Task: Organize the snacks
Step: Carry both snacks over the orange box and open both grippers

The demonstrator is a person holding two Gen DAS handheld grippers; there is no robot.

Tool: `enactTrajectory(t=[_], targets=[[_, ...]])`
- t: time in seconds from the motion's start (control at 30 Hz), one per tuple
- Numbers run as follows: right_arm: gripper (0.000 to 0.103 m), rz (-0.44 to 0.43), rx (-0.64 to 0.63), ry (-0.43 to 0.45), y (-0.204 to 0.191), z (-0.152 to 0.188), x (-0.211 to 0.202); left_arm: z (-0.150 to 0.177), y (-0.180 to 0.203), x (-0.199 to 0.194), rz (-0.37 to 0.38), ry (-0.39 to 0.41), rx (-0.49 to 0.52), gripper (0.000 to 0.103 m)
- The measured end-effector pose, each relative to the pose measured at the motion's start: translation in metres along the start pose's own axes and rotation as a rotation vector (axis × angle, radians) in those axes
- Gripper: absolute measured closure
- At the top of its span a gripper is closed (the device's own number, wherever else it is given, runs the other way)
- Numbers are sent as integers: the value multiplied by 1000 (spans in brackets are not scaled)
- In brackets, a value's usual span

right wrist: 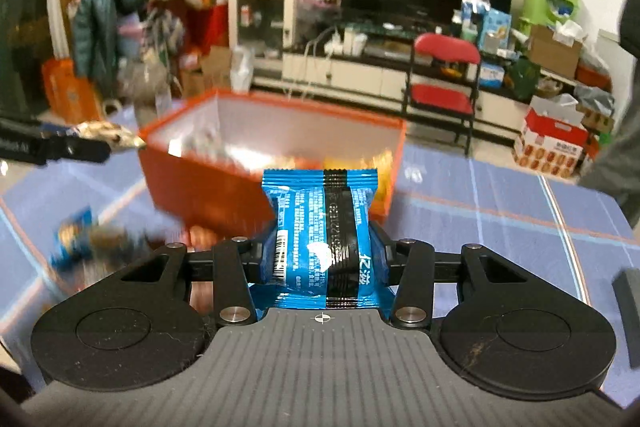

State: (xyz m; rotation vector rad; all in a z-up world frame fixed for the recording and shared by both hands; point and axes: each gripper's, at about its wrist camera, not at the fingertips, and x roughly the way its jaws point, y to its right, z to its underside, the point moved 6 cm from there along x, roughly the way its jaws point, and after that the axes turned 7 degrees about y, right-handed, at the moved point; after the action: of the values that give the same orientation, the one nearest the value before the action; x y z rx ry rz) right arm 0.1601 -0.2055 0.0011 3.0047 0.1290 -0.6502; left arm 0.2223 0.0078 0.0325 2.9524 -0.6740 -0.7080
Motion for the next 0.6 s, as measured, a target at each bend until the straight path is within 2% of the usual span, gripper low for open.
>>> enactTrajectory(t=[0.17,0.23,0.3,0.33,0.37,0.4,0.43,0.5,0.6], targets=[[73,-20,22,39,-11,-51,42,-40,4,45,-20,37,-6,51],[73,1,-1,43,-17,-69,67,-51,7,73,-30,35,10,50],[68,50,-23,30,-19,-79,92,-56,8,99,-59,26,38,39],[65,68,-27,19,-19,-82,100,-56,6,103,-82,15,43,40],[65,64,-18,23,-20,-85,98,-56,3,102,-94,7,32,40],[62,44,-8,46,-22,-88,89,-57,0,93,-82,24,14,34],[51,26,-10,76,-24,-88,76,-57,-3,82,-69,46,6,32],[42,27,-29,113,-28,-79,49,-47,-10,57,-69,65,10,29],[42,-28,-16,139,-36,-43,2,-24,-25,17,-89,77,7,29]])
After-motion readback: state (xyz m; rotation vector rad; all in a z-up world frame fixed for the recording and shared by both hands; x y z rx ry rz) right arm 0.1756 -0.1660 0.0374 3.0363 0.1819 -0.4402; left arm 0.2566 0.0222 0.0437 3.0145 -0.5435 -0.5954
